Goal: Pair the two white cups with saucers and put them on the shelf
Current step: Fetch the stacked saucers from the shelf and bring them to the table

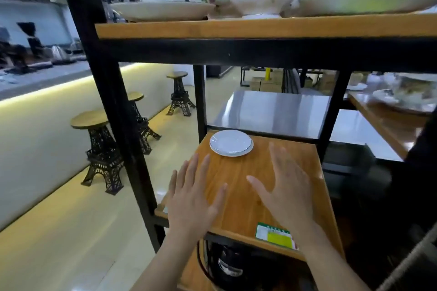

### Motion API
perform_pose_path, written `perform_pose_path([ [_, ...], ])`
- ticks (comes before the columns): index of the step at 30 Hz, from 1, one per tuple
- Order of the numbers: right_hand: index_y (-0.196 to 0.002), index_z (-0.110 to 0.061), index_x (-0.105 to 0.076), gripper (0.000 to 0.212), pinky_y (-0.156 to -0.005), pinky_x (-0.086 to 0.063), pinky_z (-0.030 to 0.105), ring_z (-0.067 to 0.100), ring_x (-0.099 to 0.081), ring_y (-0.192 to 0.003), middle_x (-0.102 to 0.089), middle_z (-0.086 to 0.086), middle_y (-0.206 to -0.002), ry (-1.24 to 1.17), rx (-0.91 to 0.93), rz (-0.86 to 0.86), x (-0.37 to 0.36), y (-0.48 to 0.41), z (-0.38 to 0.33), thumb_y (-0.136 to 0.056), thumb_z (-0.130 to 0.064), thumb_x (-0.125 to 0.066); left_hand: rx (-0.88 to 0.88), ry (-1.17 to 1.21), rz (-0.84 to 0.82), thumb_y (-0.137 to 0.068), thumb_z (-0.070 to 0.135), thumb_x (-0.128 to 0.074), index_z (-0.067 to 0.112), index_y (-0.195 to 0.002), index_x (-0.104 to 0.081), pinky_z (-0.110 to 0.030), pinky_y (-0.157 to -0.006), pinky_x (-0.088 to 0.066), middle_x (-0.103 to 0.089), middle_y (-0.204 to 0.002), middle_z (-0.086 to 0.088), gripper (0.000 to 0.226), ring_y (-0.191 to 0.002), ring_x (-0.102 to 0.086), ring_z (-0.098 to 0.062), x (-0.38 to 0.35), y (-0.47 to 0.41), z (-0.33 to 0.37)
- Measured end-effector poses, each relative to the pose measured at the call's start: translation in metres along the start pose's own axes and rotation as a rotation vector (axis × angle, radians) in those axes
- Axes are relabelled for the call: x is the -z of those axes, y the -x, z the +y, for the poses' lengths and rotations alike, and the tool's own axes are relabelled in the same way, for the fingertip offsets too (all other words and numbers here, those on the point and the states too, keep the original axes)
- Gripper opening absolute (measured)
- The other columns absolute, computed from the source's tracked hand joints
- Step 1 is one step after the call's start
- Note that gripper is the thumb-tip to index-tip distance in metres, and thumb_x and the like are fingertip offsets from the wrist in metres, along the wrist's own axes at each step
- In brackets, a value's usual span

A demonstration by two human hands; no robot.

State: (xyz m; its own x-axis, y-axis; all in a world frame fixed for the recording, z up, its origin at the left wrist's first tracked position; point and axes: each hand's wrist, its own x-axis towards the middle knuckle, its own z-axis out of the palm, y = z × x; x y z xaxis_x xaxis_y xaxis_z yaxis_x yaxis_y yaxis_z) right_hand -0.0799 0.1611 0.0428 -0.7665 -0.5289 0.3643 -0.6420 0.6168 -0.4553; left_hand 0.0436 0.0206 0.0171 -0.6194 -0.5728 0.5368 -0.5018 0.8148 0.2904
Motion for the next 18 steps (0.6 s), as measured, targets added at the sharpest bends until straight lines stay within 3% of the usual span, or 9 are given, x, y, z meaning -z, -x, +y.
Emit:
perform_pose_path([
  [3,-0.146,-0.042,0.012,0.087,-0.118,-0.012,0.044,0.019,-0.009,-0.149,-0.004,-0.003,-0.162,0.021,-0.100,-0.022,-0.020,-0.032,0.003,-0.081,-0.071,-0.037,-0.044,0.026,-0.022,-0.085,0.062,-0.037,0.023,-0.141,-0.044,-0.044,-0.108,-0.034,-0.049,-0.145,-0.005,0.068,-0.133,-0.046,-0.028,-0.022,-0.038,-0.011],
  [7,-0.147,-0.040,0.012,0.088,-0.117,-0.015,0.050,0.024,-0.008,-0.149,-0.002,-0.002,-0.162,0.036,-0.207,-0.080,-0.043,-0.073,0.003,-0.081,-0.072,-0.037,-0.026,0.053,-0.156,-0.079,0.073,-0.015,0.034,-0.149,-0.019,-0.036,-0.117,-0.013,-0.020,-0.160,0.004,0.081,-0.147,-0.020,-0.022,-0.048,-0.086,-0.027],
  [11,-0.150,-0.034,0.003,0.086,-0.116,-0.020,0.047,0.025,-0.015,-0.147,-0.010,0.000,-0.162,0.033,-0.281,-0.110,-0.060,-0.108,-0.003,-0.084,-0.066,-0.042,0.003,0.054,-0.244,-0.072,0.075,-0.003,0.036,-0.150,-0.010,-0.036,-0.119,-0.012,-0.009,-0.162,0.005,0.087,-0.149,-0.012,-0.020,-0.073,-0.115,-0.041],
  [15,-0.151,-0.027,-0.005,0.086,-0.111,-0.031,0.043,0.026,-0.023,-0.145,-0.017,0.002,-0.160,-0.052,-0.400,-0.123,-0.086,-0.133,-0.007,-0.084,-0.063,-0.046,0.048,0.134,-0.333,-0.087,0.068,-0.025,0.035,-0.150,-0.013,-0.036,-0.118,-0.016,-0.011,-0.162,0.005,0.073,-0.148,-0.016,-0.020,-0.097,-0.136,-0.048],
  [18,-0.150,-0.020,-0.013,0.085,-0.108,-0.036,0.043,0.028,-0.029,-0.142,-0.022,0.006,-0.158,-0.125,-0.532,-0.152,-0.104,-0.148,-0.004,-0.084,-0.060,-0.050,0.106,0.327,-0.439,-0.088,0.060,-0.041,0.032,-0.150,-0.018,-0.039,-0.117,-0.026,-0.018,-0.160,0.007,0.072,-0.145,-0.023,-0.019,-0.117,-0.148,-0.052],
])
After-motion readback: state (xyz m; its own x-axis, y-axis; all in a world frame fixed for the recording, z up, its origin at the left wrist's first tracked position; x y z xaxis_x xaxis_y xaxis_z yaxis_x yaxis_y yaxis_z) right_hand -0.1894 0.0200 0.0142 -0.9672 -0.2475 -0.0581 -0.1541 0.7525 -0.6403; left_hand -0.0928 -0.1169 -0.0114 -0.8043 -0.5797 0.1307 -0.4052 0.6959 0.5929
